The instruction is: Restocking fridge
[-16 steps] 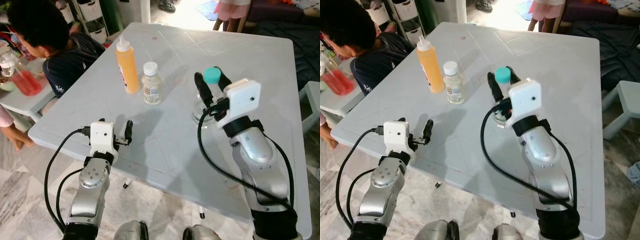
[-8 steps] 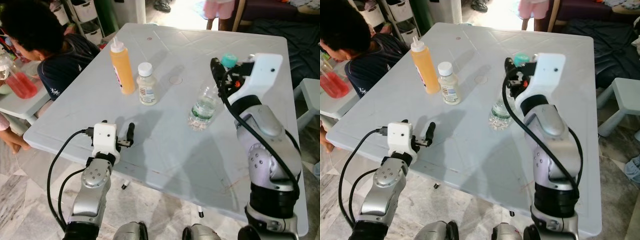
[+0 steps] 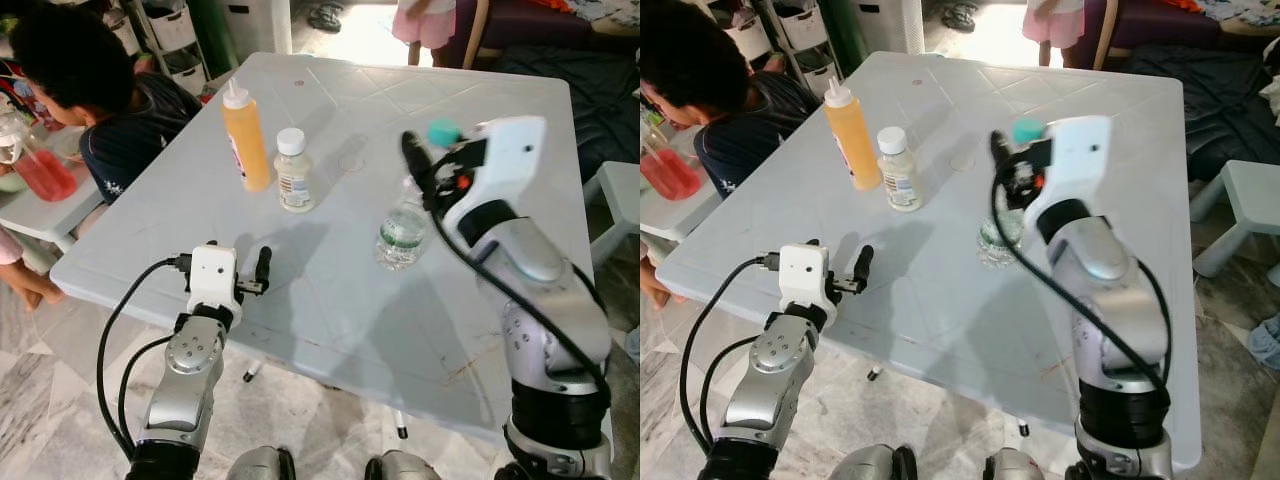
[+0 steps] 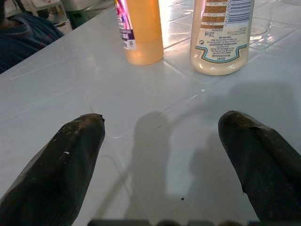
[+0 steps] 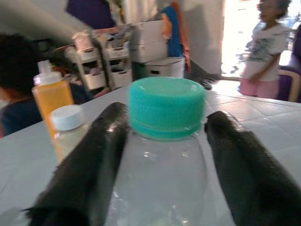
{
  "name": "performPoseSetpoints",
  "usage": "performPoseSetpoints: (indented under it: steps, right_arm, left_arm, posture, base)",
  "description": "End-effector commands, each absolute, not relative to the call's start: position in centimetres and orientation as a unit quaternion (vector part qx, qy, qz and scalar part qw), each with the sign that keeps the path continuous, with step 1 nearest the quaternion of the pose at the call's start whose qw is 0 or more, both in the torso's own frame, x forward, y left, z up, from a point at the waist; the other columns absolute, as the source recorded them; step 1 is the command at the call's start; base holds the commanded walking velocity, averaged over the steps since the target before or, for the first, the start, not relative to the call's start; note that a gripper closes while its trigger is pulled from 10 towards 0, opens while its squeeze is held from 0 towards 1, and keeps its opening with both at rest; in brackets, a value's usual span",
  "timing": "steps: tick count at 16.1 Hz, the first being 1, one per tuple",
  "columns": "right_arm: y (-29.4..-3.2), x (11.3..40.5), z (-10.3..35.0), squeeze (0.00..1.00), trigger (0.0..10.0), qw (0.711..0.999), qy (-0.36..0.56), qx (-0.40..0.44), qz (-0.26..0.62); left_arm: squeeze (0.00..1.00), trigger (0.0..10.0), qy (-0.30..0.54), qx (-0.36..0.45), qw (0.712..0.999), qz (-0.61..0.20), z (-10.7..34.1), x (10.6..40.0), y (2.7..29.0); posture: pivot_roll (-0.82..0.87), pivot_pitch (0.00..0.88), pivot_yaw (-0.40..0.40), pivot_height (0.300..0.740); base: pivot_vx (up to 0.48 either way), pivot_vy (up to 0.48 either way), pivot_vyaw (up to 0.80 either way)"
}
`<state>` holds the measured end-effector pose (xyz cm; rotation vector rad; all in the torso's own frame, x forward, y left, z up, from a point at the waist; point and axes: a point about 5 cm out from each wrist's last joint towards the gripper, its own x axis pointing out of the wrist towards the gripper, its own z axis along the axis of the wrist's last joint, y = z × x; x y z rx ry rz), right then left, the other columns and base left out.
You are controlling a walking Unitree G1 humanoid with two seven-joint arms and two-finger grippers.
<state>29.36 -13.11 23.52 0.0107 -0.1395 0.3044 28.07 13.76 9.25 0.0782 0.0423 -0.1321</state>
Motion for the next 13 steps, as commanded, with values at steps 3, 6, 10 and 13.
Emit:
performPoseSetpoints:
  steps: [3, 6, 10, 13]
  right_arm:
    - [-12.8, 29.4, 21.9, 0.81, 10.0, 0.984, -0.051, -0.021, 0.172]
    - [-12.7, 29.4, 22.7, 0.6, 10.0, 0.979, -0.083, -0.043, 0.183]
    - [-12.6, 29.5, 23.9, 1.0, 10.0, 0.975, -0.102, -0.049, 0.189]
    - [-11.5, 28.3, 25.0, 0.0, 10.0, 0.968, -0.138, -0.037, 0.205]
  left_arm:
    - [0.0, 10.0, 0.029, 0.048, 0.997, -0.058, 8.8, 27.9, 14.3]
    - [0.0, 10.0, 0.03, 0.05, 0.997, -0.06, 8.8, 28.0, 14.3]
    - [0.0, 10.0, 0.03, 0.051, 0.996, -0.061, 8.8, 28.1, 14.3]
    - [0.0, 10.0, 0.031, 0.051, 0.996, -0.062, 8.8, 28.1, 14.2]
  posture:
    - [-0.06, 0.097, 0.09, 0.74]
    - [-0.07, 0.096, 0.095, 0.74]
    - [-0.07, 0.096, 0.096, 0.74]
    - [-0.07, 0.099, 0.095, 0.74]
  base:
    - [0.0, 0.0, 0.0]
    - [0.0, 0.0, 0.0]
    - [0.0, 0.0, 0.0]
    - [0.0, 0.0, 0.0]
